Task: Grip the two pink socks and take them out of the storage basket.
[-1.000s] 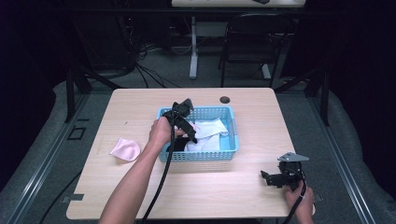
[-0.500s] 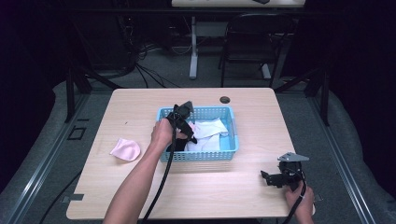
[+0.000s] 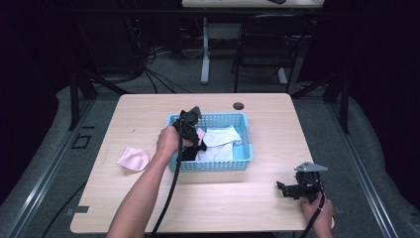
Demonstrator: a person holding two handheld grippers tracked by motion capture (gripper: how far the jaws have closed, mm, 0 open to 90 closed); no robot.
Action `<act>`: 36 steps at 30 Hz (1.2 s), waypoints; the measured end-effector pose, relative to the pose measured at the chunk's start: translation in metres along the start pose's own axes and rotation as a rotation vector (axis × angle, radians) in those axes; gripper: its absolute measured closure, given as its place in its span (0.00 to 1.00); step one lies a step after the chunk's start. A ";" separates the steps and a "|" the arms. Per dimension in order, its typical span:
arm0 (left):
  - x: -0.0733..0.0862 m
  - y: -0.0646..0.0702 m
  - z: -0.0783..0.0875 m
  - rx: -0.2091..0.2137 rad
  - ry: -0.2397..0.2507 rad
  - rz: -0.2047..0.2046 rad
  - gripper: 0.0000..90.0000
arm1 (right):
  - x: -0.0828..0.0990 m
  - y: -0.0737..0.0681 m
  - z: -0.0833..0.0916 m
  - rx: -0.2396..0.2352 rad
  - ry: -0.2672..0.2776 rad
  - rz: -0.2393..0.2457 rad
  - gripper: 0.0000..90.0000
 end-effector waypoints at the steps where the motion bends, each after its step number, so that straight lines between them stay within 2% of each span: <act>1: 0.000 -0.001 0.001 0.003 0.002 -0.001 0.53 | 0.000 0.000 0.000 0.000 0.001 0.001 0.00; 11: 0.006 -0.010 0.008 -0.018 0.018 0.021 0.50 | 0.000 0.000 0.000 0.000 0.000 0.000 0.00; 14: 0.007 -0.012 0.008 -0.017 0.021 0.025 0.52 | 0.000 0.000 0.000 0.000 0.000 0.000 0.00; 18: 0.007 -0.014 0.007 -0.046 0.028 0.020 0.60 | 0.000 0.000 0.000 0.000 0.000 0.000 0.00; 25: 0.004 -0.012 0.003 -0.059 0.038 -0.012 0.94 | 0.000 0.000 0.000 0.000 0.000 0.000 0.00; 31: 0.004 -0.011 0.009 -0.069 0.036 -0.026 0.96 | 0.000 0.000 0.000 0.000 0.000 0.000 0.00; 36: 0.005 -0.010 0.030 -0.087 0.054 -0.049 0.96 | 0.000 0.000 0.000 0.000 0.000 0.000 0.00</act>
Point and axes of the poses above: each handheld gripper's, and its own axes: z roughly backward along the jaws, x roughly out of its underside, y roughly to its right, the point moved 3 cm from there along -z, roughly forward along the jaws, and after that the axes turned 1 degree about z, right-handed, at the moved point
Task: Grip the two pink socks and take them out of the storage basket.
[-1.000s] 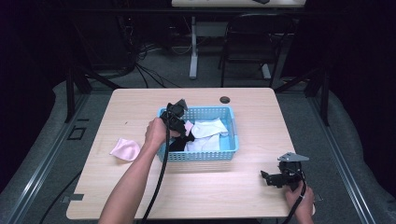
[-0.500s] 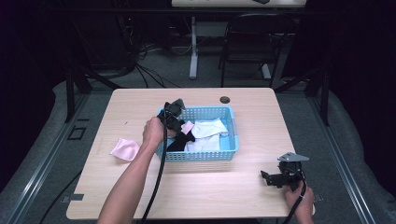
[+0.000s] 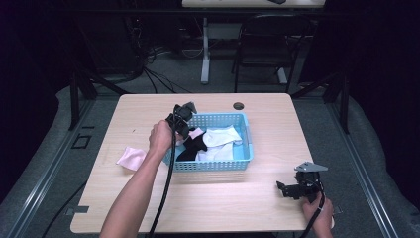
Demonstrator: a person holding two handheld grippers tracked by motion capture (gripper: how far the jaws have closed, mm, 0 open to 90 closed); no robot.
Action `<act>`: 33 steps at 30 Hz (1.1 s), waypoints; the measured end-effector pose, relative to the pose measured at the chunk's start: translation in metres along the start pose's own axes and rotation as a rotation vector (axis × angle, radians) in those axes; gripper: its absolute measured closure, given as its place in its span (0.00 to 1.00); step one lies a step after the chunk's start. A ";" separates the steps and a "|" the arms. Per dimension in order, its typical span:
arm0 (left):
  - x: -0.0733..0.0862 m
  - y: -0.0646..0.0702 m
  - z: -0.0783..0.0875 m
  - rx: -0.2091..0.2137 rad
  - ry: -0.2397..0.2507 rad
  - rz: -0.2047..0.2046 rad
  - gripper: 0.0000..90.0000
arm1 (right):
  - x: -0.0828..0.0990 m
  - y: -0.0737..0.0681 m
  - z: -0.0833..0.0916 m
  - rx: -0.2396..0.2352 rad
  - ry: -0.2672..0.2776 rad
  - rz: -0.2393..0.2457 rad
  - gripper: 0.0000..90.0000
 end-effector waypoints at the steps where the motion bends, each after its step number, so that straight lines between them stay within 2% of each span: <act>1: 0.000 0.000 0.004 0.002 -0.003 -0.005 0.96 | 0.000 0.000 0.000 0.000 0.000 0.000 0.00; 6: -0.001 -0.001 0.020 0.001 0.021 -0.012 0.96 | 0.000 0.000 0.000 0.000 0.000 0.000 0.00; 7: -0.001 0.000 0.027 -0.012 0.028 -0.027 0.96 | 0.000 0.000 0.000 0.000 0.000 0.000 0.00; 8: -0.001 0.001 0.032 -0.006 0.029 -0.032 0.96 | 0.000 0.000 0.000 0.000 0.000 0.000 0.00; 15: -0.002 0.004 0.055 -0.021 0.047 -0.064 0.96 | 0.000 0.000 0.000 0.002 -0.003 0.002 0.00; 23: -0.002 0.002 0.073 -0.025 0.051 -0.070 0.96 | 0.000 0.000 0.000 0.001 -0.002 0.002 0.00; 29: 0.000 -0.001 0.087 -0.004 0.066 -0.065 0.96 | 0.000 0.000 0.000 0.002 -0.001 0.003 0.00; 33: 0.001 -0.002 0.097 -0.008 0.076 -0.068 0.96 | 0.000 0.000 0.000 0.001 -0.003 0.001 0.00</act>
Point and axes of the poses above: each handheld gripper's, and its own axes: z roughly backward along the jaws, x roughly out of its underside, y roughly to its right, the point moved 3 cm from there along -z, roughly forward along the jaws, and after that the axes turned 1 degree about z, right-handed, at the moved point
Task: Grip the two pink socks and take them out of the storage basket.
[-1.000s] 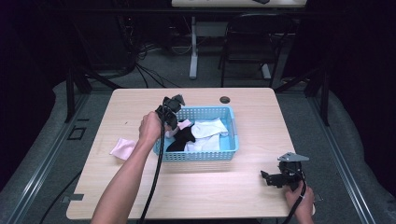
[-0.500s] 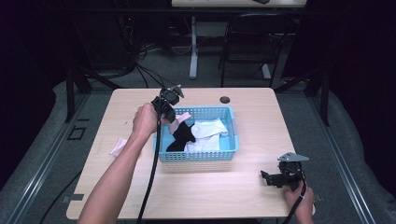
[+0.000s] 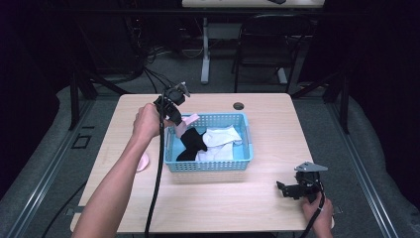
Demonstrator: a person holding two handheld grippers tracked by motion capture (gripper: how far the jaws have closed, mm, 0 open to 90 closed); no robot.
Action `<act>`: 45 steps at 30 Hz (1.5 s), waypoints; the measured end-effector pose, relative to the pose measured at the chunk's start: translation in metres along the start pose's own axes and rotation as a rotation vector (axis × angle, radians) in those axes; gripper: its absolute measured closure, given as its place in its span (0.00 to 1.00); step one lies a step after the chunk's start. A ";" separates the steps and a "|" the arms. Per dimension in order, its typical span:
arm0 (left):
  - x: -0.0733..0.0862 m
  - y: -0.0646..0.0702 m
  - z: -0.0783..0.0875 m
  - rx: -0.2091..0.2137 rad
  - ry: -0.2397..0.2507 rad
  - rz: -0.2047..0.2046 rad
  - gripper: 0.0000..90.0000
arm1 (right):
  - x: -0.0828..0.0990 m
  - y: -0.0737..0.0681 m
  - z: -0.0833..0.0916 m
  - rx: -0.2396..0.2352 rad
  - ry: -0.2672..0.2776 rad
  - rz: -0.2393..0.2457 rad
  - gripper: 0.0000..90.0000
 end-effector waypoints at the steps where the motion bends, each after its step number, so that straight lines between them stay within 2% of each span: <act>1: 0.000 0.000 0.003 0.001 0.002 -0.001 0.96 | 0.000 0.000 0.000 0.000 0.000 0.000 0.00; 9: 0.002 -0.003 0.024 -0.016 0.020 -0.007 0.96 | 0.000 0.000 0.000 0.001 0.003 0.002 0.00; 11: 0.006 -0.008 0.038 -0.032 0.041 -0.002 0.96 | 0.000 0.000 0.000 0.000 0.003 0.002 0.00; 13: 0.009 -0.010 0.042 -0.034 0.043 0.002 0.96 | 0.000 0.000 0.000 0.001 0.003 0.002 0.00; 15: 0.017 -0.017 0.053 -0.060 0.042 0.011 0.96 | 0.000 0.000 0.000 0.002 0.003 0.001 0.00; 19: 0.028 -0.025 0.061 -0.070 0.051 0.033 0.96 | 0.000 0.000 0.000 0.000 0.003 0.001 0.00; 20: 0.038 -0.030 0.065 -0.073 0.054 0.053 0.96 | 0.000 0.000 0.000 0.001 0.003 0.002 0.00; 21: 0.038 -0.030 0.065 -0.073 0.054 0.053 0.96 | 0.000 0.000 -0.001 -0.001 0.006 -0.001 0.00; 24: 0.057 -0.041 0.066 -0.089 0.045 0.083 0.96 | 0.000 0.000 0.000 0.000 0.000 0.000 0.00; 26: 0.063 -0.045 0.065 -0.092 0.042 0.097 0.96 | 0.000 0.000 0.000 0.001 0.001 0.001 0.00; 30: 0.084 -0.059 0.059 -0.097 0.021 0.144 0.96 | 0.000 0.000 0.000 0.000 0.000 0.001 0.00; 31: 0.093 -0.065 0.053 -0.093 0.012 0.164 0.96 | 0.000 0.000 0.000 -0.001 0.003 -0.001 0.00; 32: 0.093 -0.065 0.053 -0.093 0.012 0.164 0.96 | 0.000 0.000 0.000 -0.001 0.003 -0.001 0.00; 34: 0.111 -0.073 0.037 -0.091 -0.006 0.197 0.96 | 0.000 0.000 0.000 -0.001 0.003 -0.001 0.00; 37: 0.126 -0.081 0.019 -0.086 -0.029 0.229 0.96 | 0.000 0.000 0.000 -0.001 0.003 -0.001 0.00; 41: 0.142 -0.088 -0.009 -0.066 -0.069 0.274 0.96 | 0.000 0.000 0.000 -0.001 0.003 -0.001 0.00; 42: 0.142 -0.088 -0.009 -0.066 -0.069 0.274 0.96 | 0.000 0.000 0.000 -0.001 0.003 -0.001 0.00; 44: 0.154 -0.094 -0.031 -0.053 -0.090 0.299 0.96 | 0.000 0.000 0.000 -0.001 0.003 -0.001 0.00; 45: 0.154 -0.094 -0.031 -0.053 -0.090 0.299 0.96 | 0.000 0.000 0.000 -0.001 0.003 -0.001 0.00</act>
Point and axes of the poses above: each handheld gripper's, and its own axes: z roughly backward along the jaws, x roughly out of its underside, y roughly to its right, the point moved 3 cm from there along -z, roughly forward along the jaws, and after that the axes turned 1 degree about z, right-handed, at the moved point
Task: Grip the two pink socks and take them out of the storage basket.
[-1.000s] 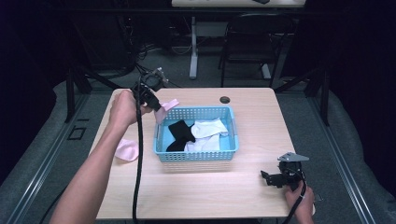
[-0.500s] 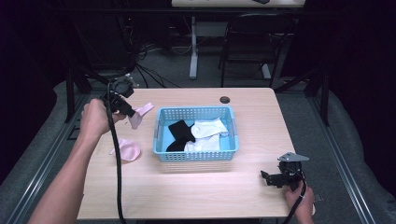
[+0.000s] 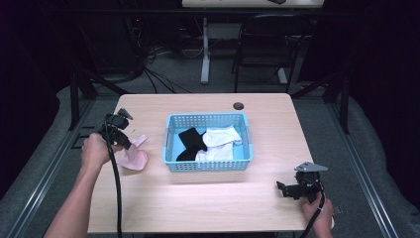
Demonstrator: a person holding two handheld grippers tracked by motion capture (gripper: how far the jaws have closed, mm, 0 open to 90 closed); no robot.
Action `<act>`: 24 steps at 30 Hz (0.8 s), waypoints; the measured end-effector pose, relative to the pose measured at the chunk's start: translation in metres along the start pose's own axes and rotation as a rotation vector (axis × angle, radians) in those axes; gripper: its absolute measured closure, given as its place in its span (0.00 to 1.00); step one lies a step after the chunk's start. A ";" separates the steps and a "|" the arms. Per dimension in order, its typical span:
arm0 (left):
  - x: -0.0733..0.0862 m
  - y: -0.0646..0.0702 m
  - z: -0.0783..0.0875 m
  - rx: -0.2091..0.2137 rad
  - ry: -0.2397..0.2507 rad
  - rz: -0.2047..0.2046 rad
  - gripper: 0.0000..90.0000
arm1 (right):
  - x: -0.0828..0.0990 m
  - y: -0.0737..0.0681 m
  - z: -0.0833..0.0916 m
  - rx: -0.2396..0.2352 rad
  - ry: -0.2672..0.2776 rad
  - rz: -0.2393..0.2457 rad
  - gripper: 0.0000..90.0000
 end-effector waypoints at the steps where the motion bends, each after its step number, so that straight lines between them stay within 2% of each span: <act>1: 0.003 -0.002 -0.010 0.014 -0.013 0.022 0.95 | 0.000 0.000 0.000 0.000 0.000 0.000 0.00; 3: 0.005 -0.004 -0.015 0.012 -0.018 0.027 0.95 | 0.000 0.000 0.000 0.000 0.000 0.000 0.00; 5: 0.008 -0.007 -0.021 0.038 -0.013 0.055 0.94 | 0.000 0.000 0.000 0.000 0.000 0.000 0.00; 7: 0.011 -0.010 -0.023 0.036 -0.012 0.069 0.86 | 0.000 0.000 0.000 0.000 0.000 0.000 0.00; 8: 0.011 -0.010 -0.023 0.036 -0.012 0.069 0.76 | 0.000 0.000 0.000 0.000 0.000 0.000 0.00; 9: 0.013 -0.010 -0.023 0.027 -0.011 0.075 0.76 | 0.000 0.000 0.000 0.000 0.000 0.000 0.00; 10: 0.015 -0.011 -0.020 0.021 0.003 0.088 0.54 | 0.000 0.000 0.000 0.000 0.000 0.000 0.00; 13: 0.022 -0.011 -0.013 0.012 0.032 0.104 0.35 | 0.000 0.000 0.000 0.000 0.000 0.000 0.00; 15: 0.026 -0.010 -0.009 -0.002 0.047 0.103 0.31 | 0.000 0.000 0.000 0.000 0.000 0.000 0.00; 16: 0.031 -0.009 -0.005 -0.003 0.064 0.100 0.17 | 0.000 0.000 0.000 0.000 0.000 0.000 0.00; 18: 0.033 -0.008 -0.003 0.002 0.069 0.102 0.15 | 0.000 0.000 0.000 0.000 0.000 0.000 0.00; 20: 0.043 -0.007 0.001 -0.005 0.089 0.102 0.07 | 0.000 0.000 0.000 0.000 0.000 0.000 0.00; 24: 0.054 -0.006 0.003 -0.012 0.092 0.103 0.00 | 0.000 0.000 0.000 0.000 0.000 0.000 0.00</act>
Point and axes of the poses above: each handheld gripper's, and its own axes: z roughly backward along the jaws, x roughly out of its underside, y roughly to its right, the point moved 3 cm from there along -z, roughly forward along the jaws, and after that the axes turned 1 degree about z, right-handed, at the moved point
